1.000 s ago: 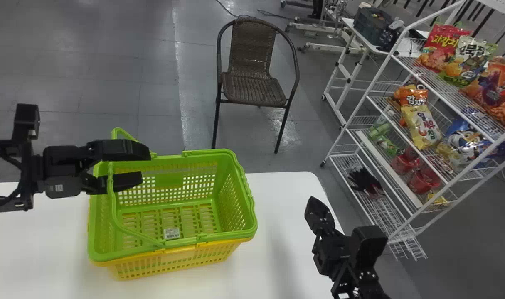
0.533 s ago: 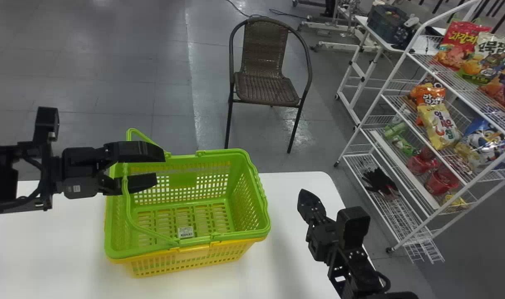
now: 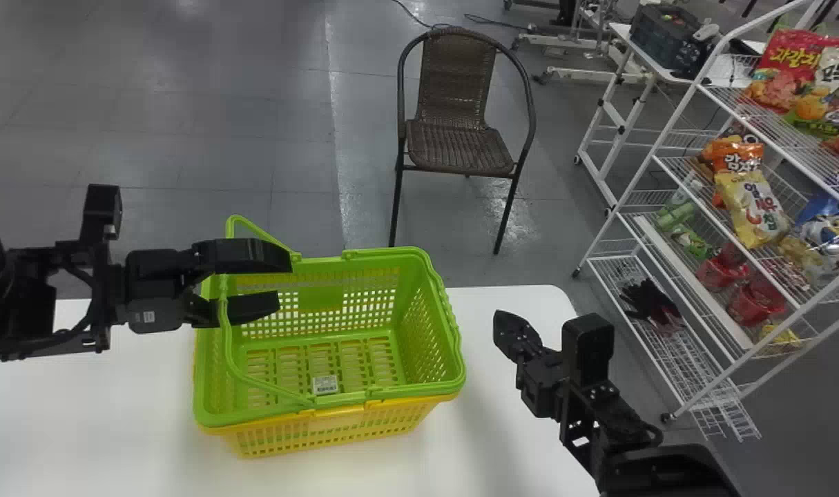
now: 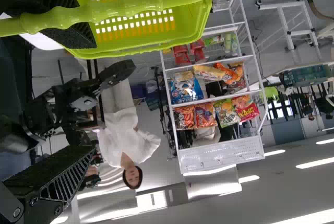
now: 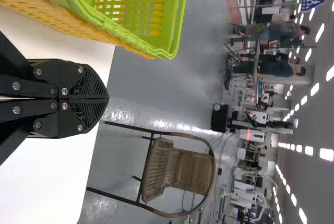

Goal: Grasp handle with right gripper to insert into left gripper then lift and swing left to center

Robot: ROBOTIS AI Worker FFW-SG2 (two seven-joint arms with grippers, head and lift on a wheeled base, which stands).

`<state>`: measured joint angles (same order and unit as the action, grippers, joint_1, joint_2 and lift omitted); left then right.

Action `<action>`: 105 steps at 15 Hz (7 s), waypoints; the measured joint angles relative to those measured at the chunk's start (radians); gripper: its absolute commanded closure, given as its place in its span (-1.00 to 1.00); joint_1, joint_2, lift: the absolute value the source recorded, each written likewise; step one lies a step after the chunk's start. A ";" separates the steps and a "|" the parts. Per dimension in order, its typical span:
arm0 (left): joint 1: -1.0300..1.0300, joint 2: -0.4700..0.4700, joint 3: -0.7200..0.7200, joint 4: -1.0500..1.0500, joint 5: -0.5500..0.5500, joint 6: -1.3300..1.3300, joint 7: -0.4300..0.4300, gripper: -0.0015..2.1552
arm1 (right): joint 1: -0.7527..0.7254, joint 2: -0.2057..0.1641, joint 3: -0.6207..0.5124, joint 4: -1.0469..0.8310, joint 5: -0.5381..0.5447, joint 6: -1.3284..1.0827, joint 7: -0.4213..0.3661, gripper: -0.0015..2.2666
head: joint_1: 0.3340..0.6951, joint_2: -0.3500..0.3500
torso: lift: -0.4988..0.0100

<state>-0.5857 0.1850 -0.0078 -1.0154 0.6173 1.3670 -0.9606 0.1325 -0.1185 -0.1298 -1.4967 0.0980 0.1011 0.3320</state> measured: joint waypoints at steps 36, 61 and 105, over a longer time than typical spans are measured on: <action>0.023 0.002 0.005 -0.009 0.004 0.008 -0.010 -0.88 | -0.086 -0.022 0.096 0.074 0.075 0.035 0.069 0.99 | 1.00 -0.50 | 0.96; 0.018 -0.027 -0.013 -0.051 0.018 0.067 0.017 -0.87 | -0.044 -0.010 0.138 -0.117 0.026 0.139 0.069 0.99 | 1.00 -0.48 | 0.96; -0.084 -0.166 -0.084 0.069 -0.036 -0.094 0.062 -0.87 | -0.140 0.054 0.359 -0.134 0.087 0.338 0.025 0.99 | 1.00 -0.34 | 0.96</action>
<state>-0.6702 0.0192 -0.0922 -0.9463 0.5816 1.2733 -0.8989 -0.0075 -0.0642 0.2293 -1.6311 0.1855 0.4393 0.3566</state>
